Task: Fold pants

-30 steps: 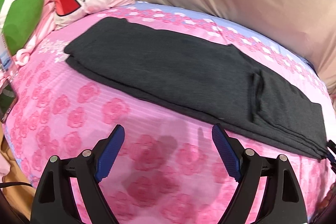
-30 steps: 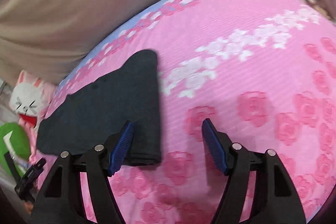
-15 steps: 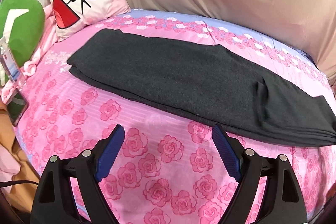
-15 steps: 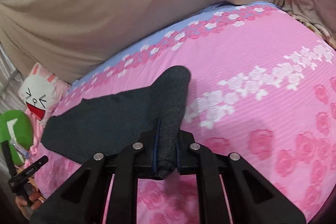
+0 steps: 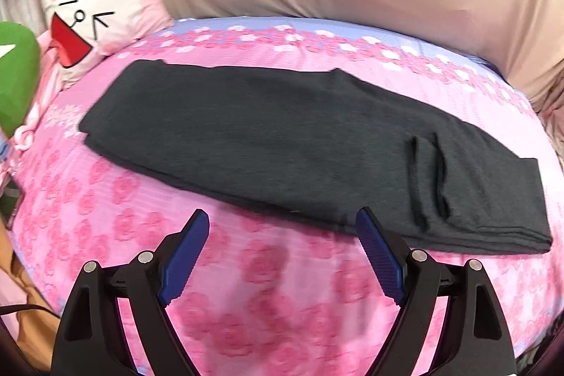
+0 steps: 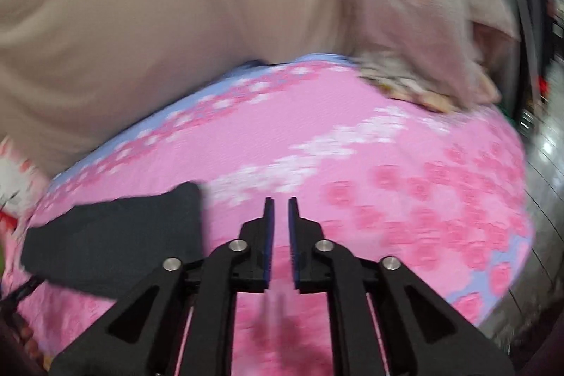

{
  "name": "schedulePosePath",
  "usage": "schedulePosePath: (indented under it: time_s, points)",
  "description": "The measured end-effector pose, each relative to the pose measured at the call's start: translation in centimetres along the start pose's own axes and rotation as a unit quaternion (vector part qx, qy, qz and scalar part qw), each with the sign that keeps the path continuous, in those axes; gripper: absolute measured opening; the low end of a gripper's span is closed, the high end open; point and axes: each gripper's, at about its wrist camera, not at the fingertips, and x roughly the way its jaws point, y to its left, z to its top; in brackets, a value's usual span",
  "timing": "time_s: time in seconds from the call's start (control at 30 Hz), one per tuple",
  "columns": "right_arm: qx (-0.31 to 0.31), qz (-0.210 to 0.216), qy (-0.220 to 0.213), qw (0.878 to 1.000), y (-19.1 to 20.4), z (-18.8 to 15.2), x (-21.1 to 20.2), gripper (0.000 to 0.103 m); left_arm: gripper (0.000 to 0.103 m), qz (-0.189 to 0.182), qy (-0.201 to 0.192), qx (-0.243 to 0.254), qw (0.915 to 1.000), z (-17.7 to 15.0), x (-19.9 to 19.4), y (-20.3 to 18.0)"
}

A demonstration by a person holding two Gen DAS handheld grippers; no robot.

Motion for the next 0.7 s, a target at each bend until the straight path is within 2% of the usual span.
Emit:
schedulePosePath:
  time_s: [0.07, 0.13, 0.2, 0.27, 0.37, 0.43, 0.47, 0.53, 0.6, 0.67, 0.7]
  points:
    - [-0.060, 0.065, 0.027, 0.996, 6.3, -1.2, 1.2, 0.057, 0.083, -0.013, 0.000, 0.001, 0.9999, 0.1, -0.1, -0.9]
    - [-0.109, 0.124, 0.056, 0.985, 12.2, -2.6, 2.7, 0.056, 0.083, -0.017, -0.002, 0.006, 0.9998, 0.0, -0.3, -1.3]
    - [-0.137, 0.161, 0.075, 0.975, 17.1, -3.4, 4.3, 0.055, 0.083, -0.016, -0.006, 0.013, 0.9998, -0.3, -0.8, -1.2]
    - [-0.159, 0.176, 0.092, 0.967, 20.6, -4.0, 6.0, 0.055, 0.083, -0.015, -0.007, 0.014, 0.9998, -0.5, -1.1, -0.5]
    - [-0.189, 0.161, 0.122, 0.961, 24.8, -5.0, 9.9, 0.054, 0.083, -0.014, -0.005, 0.008, 0.9999, -0.9, -1.3, 1.2]
    - [-0.213, 0.119, 0.135, 0.960, 26.1, -6.0, 12.4, 0.028, 0.083, -0.011, -0.005, 0.001, 0.9999, -1.1, -1.2, 2.4]
    - [-0.211, 0.114, 0.139, 0.961, 26.0, -6.4, 13.0, 0.006, 0.083, -0.013, -0.004, -0.002, 0.9999, -1.2, -1.2, 2.8]
    - [-0.179, 0.135, 0.133, 0.965, 25.5, -5.6, 12.4, 0.003, 0.083, -0.013, -0.003, -0.010, 0.9999, -1.4, -1.0, 4.1]
    - [-0.166, 0.166, 0.109, 0.966, 25.8, -4.6, 10.6, 0.003, 0.083, -0.012, -0.003, -0.016, 0.9998, -1.5, -0.7, 4.9]
    - [-0.175, 0.178, 0.122, 0.961, 26.0, -4.5, 10.7, 0.004, 0.083, -0.015, -0.002, -0.023, 0.9996, -1.5, -0.2, 5.6]
    - [-0.182, 0.181, 0.139, 0.956, 26.4, -4.9, 11.5, 0.008, 0.083, -0.018, 0.001, -0.026, 0.9995, -1.5, 0.1, 5.8]
